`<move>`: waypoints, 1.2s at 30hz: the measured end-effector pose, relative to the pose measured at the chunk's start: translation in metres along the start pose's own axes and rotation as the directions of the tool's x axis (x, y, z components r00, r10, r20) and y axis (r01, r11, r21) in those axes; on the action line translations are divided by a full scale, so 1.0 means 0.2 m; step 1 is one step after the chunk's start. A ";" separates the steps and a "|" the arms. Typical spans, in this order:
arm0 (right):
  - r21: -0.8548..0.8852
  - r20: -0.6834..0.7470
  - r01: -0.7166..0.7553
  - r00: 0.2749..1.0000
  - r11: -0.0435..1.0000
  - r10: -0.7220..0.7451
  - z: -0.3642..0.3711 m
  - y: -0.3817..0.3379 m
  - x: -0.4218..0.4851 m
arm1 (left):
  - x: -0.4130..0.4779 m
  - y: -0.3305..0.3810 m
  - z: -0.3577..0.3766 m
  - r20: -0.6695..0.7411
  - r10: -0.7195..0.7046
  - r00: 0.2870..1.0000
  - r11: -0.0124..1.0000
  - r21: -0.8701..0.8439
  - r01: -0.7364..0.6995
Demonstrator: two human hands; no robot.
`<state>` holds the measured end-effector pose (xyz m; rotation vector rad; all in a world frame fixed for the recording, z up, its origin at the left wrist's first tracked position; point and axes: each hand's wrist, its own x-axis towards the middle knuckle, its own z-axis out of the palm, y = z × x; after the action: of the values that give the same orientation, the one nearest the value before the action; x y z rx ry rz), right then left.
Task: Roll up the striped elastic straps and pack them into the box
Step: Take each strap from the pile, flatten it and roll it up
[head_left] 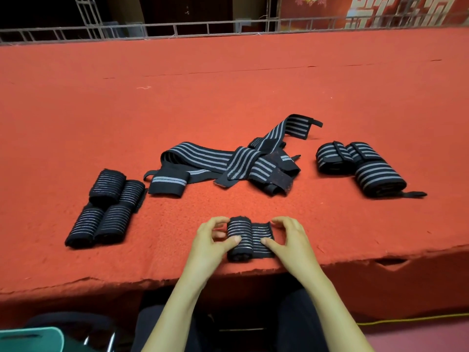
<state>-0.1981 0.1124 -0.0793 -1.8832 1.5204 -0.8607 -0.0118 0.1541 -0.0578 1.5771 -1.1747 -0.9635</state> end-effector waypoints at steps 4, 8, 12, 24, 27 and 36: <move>0.043 0.008 0.005 1.000 0.999 -0.005 0.01 0.00 -0.01 | -0.03 0.01 0.07 -0.036 -0.015 0.999 1.000 0.026 0.016; 0.155 0.001 -0.041 0.999 0.987 0.042 -0.01 0.00 -0.01 | -0.04 0.05 0.14 -0.101 0.087 0.991 0.988 0.135 -0.073; 0.246 0.019 -0.074 0.997 0.966 0.072 -0.03 0.00 0.00 | -0.04 0.07 0.22 -0.109 0.197 0.974 0.945 0.288 -0.159; 0.459 0.241 -0.193 0.967 0.867 0.087 -0.11 -0.01 0.01 | -0.03 0.06 0.25 0.028 -0.018 0.999 0.984 -0.176 0.022; 0.538 0.275 -0.171 0.961 0.825 0.020 -0.13 -0.02 0.01 | -0.05 0.07 0.25 0.093 0.048 0.994 0.974 -0.225 -0.026; 0.293 0.164 0.216 0.948 0.931 -0.271 -0.05 -0.13 0.04 | -0.02 0.03 0.16 -0.103 0.493 0.864 0.863 0.180 -0.471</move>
<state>-0.1884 0.1085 -0.0510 -1.9112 1.0030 -0.9044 -0.0443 0.1494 -0.0612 1.3374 -1.4708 -0.4296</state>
